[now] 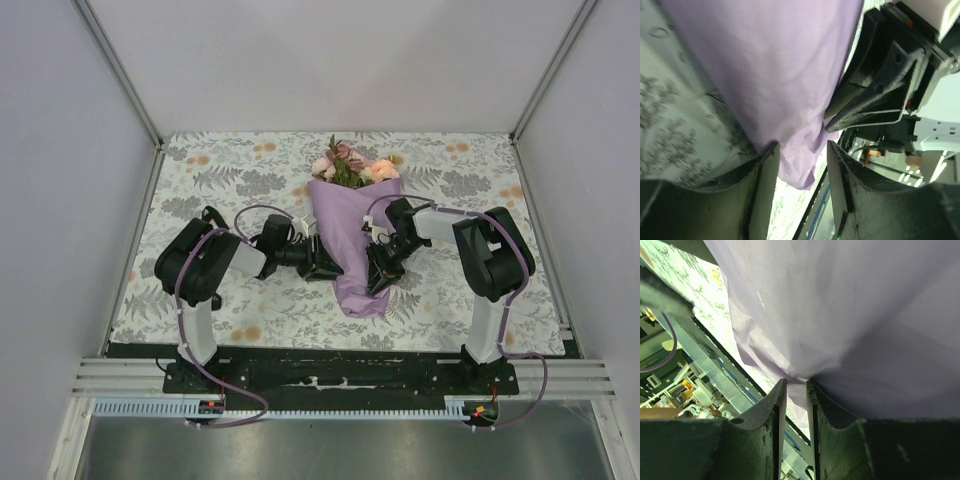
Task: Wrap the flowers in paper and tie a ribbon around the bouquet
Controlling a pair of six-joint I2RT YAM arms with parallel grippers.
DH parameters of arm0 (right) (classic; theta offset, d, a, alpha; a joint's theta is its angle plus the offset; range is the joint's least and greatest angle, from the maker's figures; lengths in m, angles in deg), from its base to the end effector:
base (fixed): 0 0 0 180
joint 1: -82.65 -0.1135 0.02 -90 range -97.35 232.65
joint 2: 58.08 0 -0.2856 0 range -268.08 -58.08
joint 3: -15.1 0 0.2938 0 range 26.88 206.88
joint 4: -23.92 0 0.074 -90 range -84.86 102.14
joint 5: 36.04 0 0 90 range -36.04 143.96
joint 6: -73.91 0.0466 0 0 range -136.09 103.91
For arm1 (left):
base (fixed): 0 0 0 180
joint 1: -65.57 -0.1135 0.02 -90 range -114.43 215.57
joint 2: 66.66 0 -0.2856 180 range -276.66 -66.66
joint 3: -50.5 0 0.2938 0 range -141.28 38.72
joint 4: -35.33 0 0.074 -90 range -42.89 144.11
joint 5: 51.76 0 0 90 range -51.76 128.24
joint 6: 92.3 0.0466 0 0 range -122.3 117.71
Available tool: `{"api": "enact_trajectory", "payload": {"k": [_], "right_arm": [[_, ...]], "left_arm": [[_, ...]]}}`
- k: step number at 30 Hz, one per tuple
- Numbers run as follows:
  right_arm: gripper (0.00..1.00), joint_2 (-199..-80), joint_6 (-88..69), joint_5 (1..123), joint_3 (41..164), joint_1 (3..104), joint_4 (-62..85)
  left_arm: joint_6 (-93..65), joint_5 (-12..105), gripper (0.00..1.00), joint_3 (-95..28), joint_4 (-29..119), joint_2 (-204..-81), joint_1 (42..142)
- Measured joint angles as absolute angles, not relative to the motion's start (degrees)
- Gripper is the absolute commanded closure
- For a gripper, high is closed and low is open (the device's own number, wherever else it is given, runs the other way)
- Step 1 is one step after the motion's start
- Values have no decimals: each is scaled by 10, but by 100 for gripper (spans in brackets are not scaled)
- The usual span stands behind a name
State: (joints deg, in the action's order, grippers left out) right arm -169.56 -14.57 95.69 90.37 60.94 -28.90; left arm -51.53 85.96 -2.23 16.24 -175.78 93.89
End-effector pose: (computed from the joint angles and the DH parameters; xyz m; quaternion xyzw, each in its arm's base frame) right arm 0.3262 0.1633 0.0969 0.1667 -0.9194 -0.3505 0.0640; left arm 0.3005 -0.2011 0.0748 0.0278 0.8385 -0.5368 0.0895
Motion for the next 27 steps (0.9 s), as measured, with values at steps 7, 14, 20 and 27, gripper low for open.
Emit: {"api": "enact_trajectory", "payload": {"k": [7,14,20,27], "right_arm": [[70,-1697,-160,944,913,609,-308],[70,-1706,-171,940,926,608,-325],[71,-1710,-173,939,931,609,-332],[70,-1712,-173,939,933,609,-334]], "left_arm": [[-536,891,50,-79,156,-1824,893],[-528,857,51,-185,194,-1873,856],[-525,844,53,-247,222,-1907,826],[-511,828,53,-339,264,-1951,790]]}}
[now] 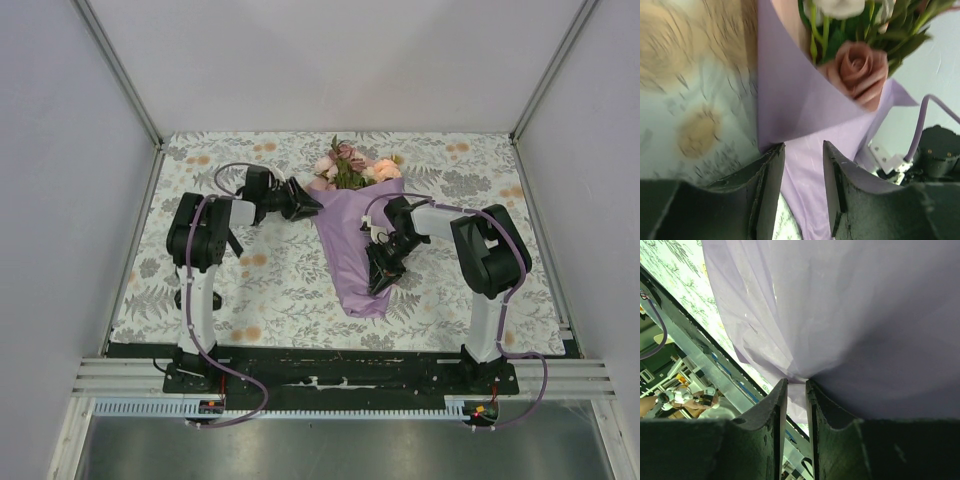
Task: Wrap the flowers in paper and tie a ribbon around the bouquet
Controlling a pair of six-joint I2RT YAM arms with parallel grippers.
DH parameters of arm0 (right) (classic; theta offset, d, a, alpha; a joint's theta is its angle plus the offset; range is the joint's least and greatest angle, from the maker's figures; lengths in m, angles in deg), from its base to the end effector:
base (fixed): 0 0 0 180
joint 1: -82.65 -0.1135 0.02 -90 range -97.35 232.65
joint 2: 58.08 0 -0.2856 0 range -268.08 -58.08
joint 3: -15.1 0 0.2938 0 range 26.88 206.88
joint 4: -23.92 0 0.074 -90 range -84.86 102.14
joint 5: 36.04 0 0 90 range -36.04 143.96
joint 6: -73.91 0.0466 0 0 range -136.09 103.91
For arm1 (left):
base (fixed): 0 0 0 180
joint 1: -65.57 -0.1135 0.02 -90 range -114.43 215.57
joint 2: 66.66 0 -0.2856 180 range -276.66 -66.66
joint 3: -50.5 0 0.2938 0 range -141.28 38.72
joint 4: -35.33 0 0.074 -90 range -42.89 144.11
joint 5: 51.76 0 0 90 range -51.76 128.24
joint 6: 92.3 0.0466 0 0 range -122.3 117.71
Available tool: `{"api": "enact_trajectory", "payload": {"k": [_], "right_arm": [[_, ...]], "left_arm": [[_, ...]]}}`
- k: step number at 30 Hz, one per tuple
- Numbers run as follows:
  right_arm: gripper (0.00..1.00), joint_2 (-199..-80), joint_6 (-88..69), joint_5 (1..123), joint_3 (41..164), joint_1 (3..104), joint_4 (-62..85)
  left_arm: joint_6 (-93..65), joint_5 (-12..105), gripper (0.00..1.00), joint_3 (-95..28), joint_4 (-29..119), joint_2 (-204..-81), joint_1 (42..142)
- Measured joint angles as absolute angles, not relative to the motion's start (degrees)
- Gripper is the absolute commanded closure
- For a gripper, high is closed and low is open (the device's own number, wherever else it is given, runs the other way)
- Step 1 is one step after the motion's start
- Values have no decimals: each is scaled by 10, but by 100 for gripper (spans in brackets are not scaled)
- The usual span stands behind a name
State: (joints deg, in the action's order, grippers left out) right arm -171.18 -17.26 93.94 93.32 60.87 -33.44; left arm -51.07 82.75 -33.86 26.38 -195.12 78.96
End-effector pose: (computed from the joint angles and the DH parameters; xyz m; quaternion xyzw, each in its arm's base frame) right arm 0.3313 0.1646 0.0986 0.1804 -0.9221 -0.3330 0.0792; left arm 0.4752 -0.1467 0.0709 -0.0834 0.8357 -0.5080 0.1915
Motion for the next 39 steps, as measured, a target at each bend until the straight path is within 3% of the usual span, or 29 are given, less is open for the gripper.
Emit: {"api": "enact_trajectory", "payload": {"k": [10,16,20,26,34,39], "right_arm": [[70,-1712,-181,947,933,609,-334],[70,-1712,-183,953,931,610,-332],[70,-1713,-182,958,930,611,-330],[69,-1713,-182,962,926,614,-326],[66,-1710,-181,974,919,628,-322],[68,-1710,-184,973,927,680,-355]], "left_arm": [[-397,818,49,-394,324,-1925,765],[-421,834,61,-255,282,-1706,804],[-477,850,67,-138,189,-1622,922],[-521,855,73,-14,171,-1664,1058],[-499,858,83,-53,253,-1795,1044],[-469,869,84,-75,290,-1802,1038]]}}
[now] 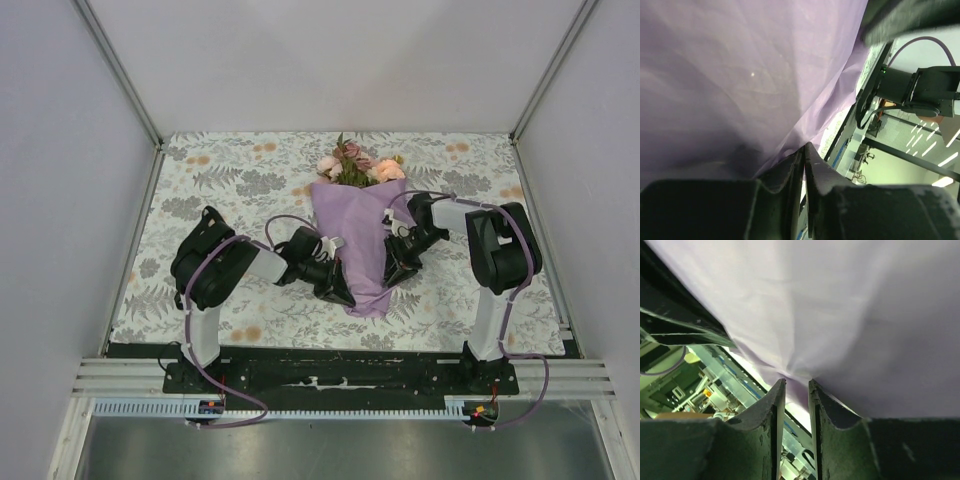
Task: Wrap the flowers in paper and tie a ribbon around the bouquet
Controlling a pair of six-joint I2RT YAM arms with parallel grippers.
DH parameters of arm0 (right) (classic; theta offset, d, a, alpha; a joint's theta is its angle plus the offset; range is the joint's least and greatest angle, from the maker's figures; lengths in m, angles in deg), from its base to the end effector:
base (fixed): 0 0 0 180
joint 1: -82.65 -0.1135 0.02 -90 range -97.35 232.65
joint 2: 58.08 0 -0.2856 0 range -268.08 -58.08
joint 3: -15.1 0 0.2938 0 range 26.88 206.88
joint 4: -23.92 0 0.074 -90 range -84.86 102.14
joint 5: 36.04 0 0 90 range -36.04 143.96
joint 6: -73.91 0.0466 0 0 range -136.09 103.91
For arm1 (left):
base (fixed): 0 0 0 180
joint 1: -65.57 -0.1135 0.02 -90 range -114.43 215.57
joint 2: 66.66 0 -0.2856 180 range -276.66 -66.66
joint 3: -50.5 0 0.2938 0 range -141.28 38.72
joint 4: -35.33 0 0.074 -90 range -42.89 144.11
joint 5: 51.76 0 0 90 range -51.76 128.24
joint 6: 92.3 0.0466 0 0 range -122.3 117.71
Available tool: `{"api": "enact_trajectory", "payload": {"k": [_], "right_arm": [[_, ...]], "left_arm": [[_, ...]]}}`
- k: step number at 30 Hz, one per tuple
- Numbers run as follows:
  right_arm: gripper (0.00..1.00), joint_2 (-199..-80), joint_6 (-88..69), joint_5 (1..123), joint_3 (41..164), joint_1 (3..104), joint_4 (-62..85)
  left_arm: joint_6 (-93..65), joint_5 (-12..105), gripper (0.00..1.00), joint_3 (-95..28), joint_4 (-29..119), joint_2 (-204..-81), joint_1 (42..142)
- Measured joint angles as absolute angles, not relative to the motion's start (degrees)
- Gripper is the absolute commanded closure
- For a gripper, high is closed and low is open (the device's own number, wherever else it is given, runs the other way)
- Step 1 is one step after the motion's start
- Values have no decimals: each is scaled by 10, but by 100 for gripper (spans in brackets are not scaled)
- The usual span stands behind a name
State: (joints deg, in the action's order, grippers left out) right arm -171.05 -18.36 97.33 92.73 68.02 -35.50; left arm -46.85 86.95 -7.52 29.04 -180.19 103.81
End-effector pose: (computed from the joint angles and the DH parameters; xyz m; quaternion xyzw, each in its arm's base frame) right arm 0.3423 0.1224 0.0990 0.1213 -0.9206 -0.3629 0.0781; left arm 0.2680 -0.2558 0.0539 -0.0965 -0.8605 0.4999 0.0175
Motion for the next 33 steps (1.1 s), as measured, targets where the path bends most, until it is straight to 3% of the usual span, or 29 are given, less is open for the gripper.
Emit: {"api": "enact_trajectory", "payload": {"k": [6,9,18,25,33], "right_arm": [[69,-1719,-193,918,954,691,-388],[71,-1719,-197,905,959,676,-395],[75,-1728,-198,894,968,671,-406],[75,-1737,-195,890,979,670,-417],[74,-1773,-189,890,1027,664,-451]], "left_arm": [[-449,880,84,-81,311,-1802,1031],[-437,880,78,-78,313,-1791,1029],[-459,866,73,-75,210,-1700,1056],[-491,822,74,-125,198,-1775,1111],[-493,870,72,-81,284,-1808,1061]]}}
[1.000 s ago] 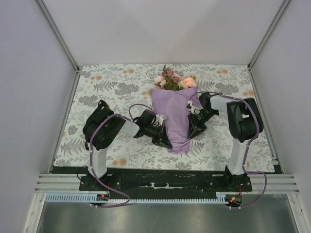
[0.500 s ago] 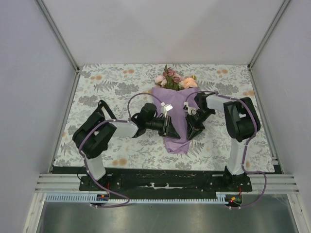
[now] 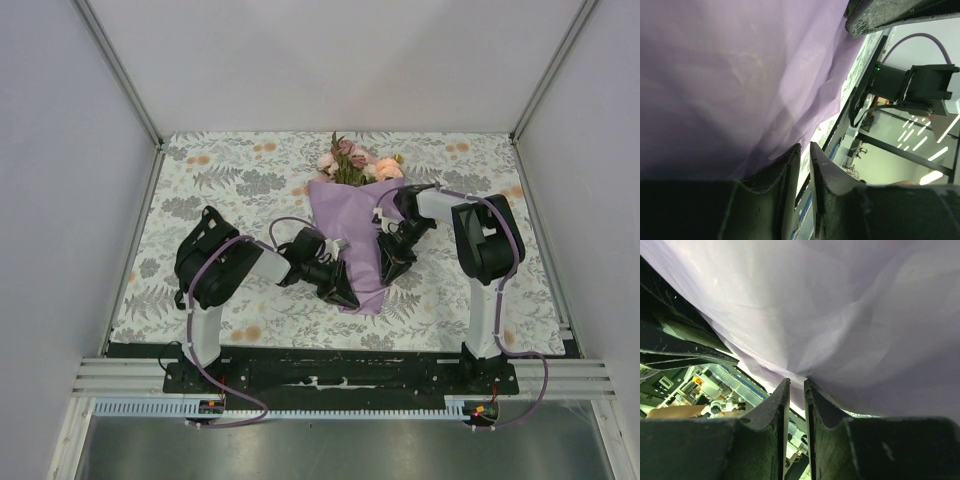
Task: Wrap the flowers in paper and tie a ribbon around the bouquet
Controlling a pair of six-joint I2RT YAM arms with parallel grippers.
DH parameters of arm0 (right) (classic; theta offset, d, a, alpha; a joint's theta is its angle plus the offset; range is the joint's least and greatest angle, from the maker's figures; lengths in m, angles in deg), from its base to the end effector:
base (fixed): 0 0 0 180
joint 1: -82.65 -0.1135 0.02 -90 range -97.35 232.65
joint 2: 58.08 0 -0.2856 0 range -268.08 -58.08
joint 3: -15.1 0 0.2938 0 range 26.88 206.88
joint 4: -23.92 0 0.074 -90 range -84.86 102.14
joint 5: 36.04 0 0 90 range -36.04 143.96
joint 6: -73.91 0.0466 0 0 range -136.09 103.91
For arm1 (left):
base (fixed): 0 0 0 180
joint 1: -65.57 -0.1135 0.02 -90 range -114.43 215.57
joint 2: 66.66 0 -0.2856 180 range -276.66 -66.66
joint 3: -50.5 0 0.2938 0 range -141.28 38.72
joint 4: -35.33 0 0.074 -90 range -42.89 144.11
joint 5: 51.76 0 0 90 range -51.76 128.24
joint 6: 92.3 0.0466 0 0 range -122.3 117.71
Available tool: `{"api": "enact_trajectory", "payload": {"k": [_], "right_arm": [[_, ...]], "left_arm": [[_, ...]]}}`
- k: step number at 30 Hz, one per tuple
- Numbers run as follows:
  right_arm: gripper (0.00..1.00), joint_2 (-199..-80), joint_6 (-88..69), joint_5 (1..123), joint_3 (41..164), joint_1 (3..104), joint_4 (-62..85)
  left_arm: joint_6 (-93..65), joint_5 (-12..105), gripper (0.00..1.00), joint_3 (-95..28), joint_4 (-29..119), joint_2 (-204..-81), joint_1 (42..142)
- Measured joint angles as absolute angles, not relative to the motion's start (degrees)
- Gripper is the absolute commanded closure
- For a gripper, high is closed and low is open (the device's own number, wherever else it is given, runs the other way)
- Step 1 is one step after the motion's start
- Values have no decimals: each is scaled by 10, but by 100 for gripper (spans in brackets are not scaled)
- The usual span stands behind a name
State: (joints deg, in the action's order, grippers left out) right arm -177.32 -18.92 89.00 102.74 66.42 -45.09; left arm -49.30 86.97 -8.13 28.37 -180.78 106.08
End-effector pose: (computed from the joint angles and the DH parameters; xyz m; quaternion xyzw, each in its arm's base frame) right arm 0.3661 0.1344 0.0985 0.1298 -0.9410 -0.2874 0.1225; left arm 0.2605 -0.2686 0.0536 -0.0976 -0.8588 0.5017 0.0339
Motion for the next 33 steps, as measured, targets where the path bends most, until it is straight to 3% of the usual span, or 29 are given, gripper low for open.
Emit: {"api": "enact_trajectory", "payload": {"k": [10,18,21,24,33], "right_arm": [[64,-1789,-207,869,1082,663,-462],[40,-1733,-217,890,1092,687,-416],[24,-1702,-195,912,1092,731,-383],[16,-1688,-171,920,1092,789,-348],[13,-1769,-107,967,1103,816,-270]], "left_arm": [[-474,904,69,-97,287,-1822,1040],[-411,834,69,-112,329,-1784,1038],[-402,833,69,-113,333,-1784,1038],[-395,834,69,-113,333,-1784,1038],[-383,838,69,-119,340,-1787,1038]]}}
